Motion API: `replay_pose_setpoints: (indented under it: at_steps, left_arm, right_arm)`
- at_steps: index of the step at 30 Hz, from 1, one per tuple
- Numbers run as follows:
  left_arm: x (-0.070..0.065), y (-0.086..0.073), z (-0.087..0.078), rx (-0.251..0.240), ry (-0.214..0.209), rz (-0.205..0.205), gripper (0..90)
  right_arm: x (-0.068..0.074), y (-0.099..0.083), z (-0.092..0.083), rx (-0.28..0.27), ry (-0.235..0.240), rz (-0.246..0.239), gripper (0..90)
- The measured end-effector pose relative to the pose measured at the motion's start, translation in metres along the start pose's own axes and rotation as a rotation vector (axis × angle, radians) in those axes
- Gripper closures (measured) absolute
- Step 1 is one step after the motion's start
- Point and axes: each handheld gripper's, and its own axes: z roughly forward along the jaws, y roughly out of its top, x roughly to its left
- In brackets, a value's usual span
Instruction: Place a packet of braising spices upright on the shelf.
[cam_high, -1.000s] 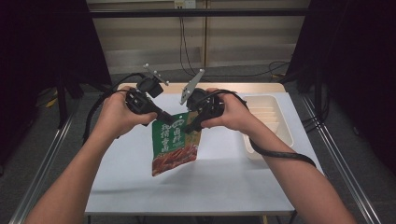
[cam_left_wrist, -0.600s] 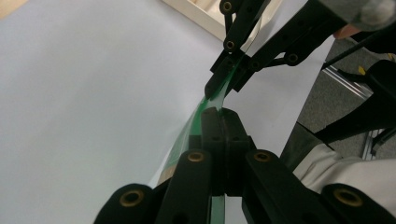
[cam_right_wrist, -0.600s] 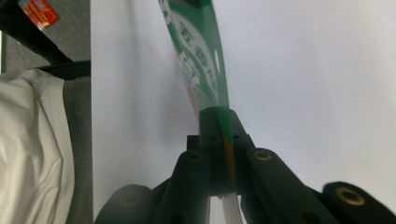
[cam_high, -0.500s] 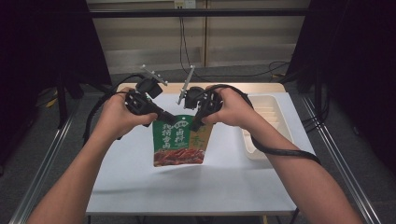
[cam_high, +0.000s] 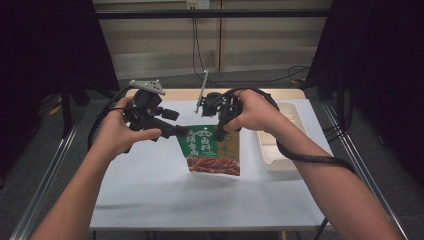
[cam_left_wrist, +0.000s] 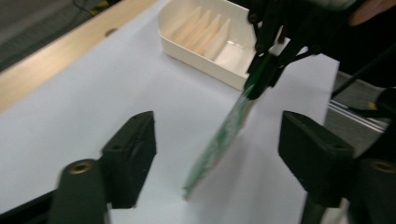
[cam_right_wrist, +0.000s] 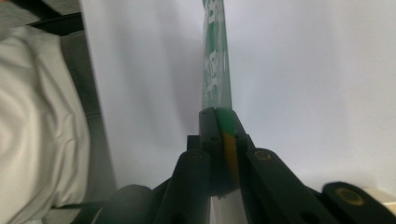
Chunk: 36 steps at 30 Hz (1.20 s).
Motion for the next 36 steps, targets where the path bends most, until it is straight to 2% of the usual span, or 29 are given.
replay_pose_setpoints:
  at_steps: [2,4,5,6,7,10,15,17,18,19,25,27,29,30,31,33,35,36]
  left_arm:
    - [0.003,-0.005,0.0,-0.004,0.04,0.024,23.8]
    - [0.007,-0.013,0.003,-0.018,0.068,0.004,20.7]
    - [0.007,-0.013,0.003,-0.018,0.068,0.004,18.4]
    - [0.009,-0.017,0.005,-0.011,0.057,-0.033,18.4]
    - [0.013,-0.021,0.007,0.023,0.06,-0.084,15.0]
    - [0.016,-0.031,0.013,0.042,0.095,-0.076,14.4]
    - [0.02,-0.053,0.024,0.033,0.138,-0.11,7.1]
    - [0.02,-0.061,0.028,0.048,0.15,-0.123,5.8]
    - [0.021,-0.068,0.031,0.064,0.152,-0.127,5.4]
    - [0.022,-0.071,0.034,0.06,0.161,-0.128,5.1]
    - [0.025,-0.093,0.05,0.068,0.153,-0.153,3.1]
    - [0.025,-0.099,0.054,0.094,0.154,-0.146,2.5]
    - [0.026,-0.104,0.057,0.098,0.159,-0.138,1.8]
    - [0.026,-0.107,0.06,0.089,0.162,-0.151,1.8]
    - [0.026,-0.11,0.062,0.11,0.155,-0.158,1.8]
    - [0.027,-0.116,0.065,0.122,0.171,-0.169,2.2]
    - [0.028,-0.121,0.068,0.099,0.174,-0.184,2.5]
    - [0.028,-0.125,0.07,0.106,0.165,-0.187,2.8]
  right_arm:
    - [-0.001,-0.001,-0.001,0.001,-0.01,0.004,90.0]
    - [-0.003,-0.006,-0.006,0.0,-0.002,0.016,90.0]
    - [-0.003,-0.007,-0.006,-0.003,0.005,0.016,90.0]
    - [-0.003,-0.007,-0.006,-0.003,0.005,0.016,90.0]
    - [-0.003,-0.009,-0.007,0.001,-0.005,0.013,90.0]
    - [-0.004,-0.011,-0.008,0.003,-0.012,0.012,90.0]
    - [-0.01,-0.018,-0.012,0.002,-0.013,0.041,90.0]
    - [-0.013,-0.021,-0.014,0.006,-0.003,0.037,90.0]
    - [-0.014,-0.022,-0.016,0.008,-0.006,0.048,90.0]
    - [-0.015,-0.024,-0.017,0.003,0.002,0.059,90.0]
    - [-0.02,-0.031,-0.019,0.021,0.001,0.07,90.0]
    - [-0.022,-0.033,-0.02,0.018,0.001,0.08,90.0]
    - [-0.024,-0.036,-0.021,0.014,-0.004,0.094,90.0]
    - [-0.025,-0.037,-0.022,0.018,-0.002,0.091,90.0]
    - [-0.026,-0.037,-0.023,0.02,-0.012,0.095,90.0]
    - [-0.028,-0.04,-0.026,0.018,-0.025,0.095,90.0]
    - [-0.03,-0.042,-0.028,0.015,-0.028,0.095,90.0]
    - [-0.031,-0.043,-0.029,0.011,-0.033,0.097,90.0]
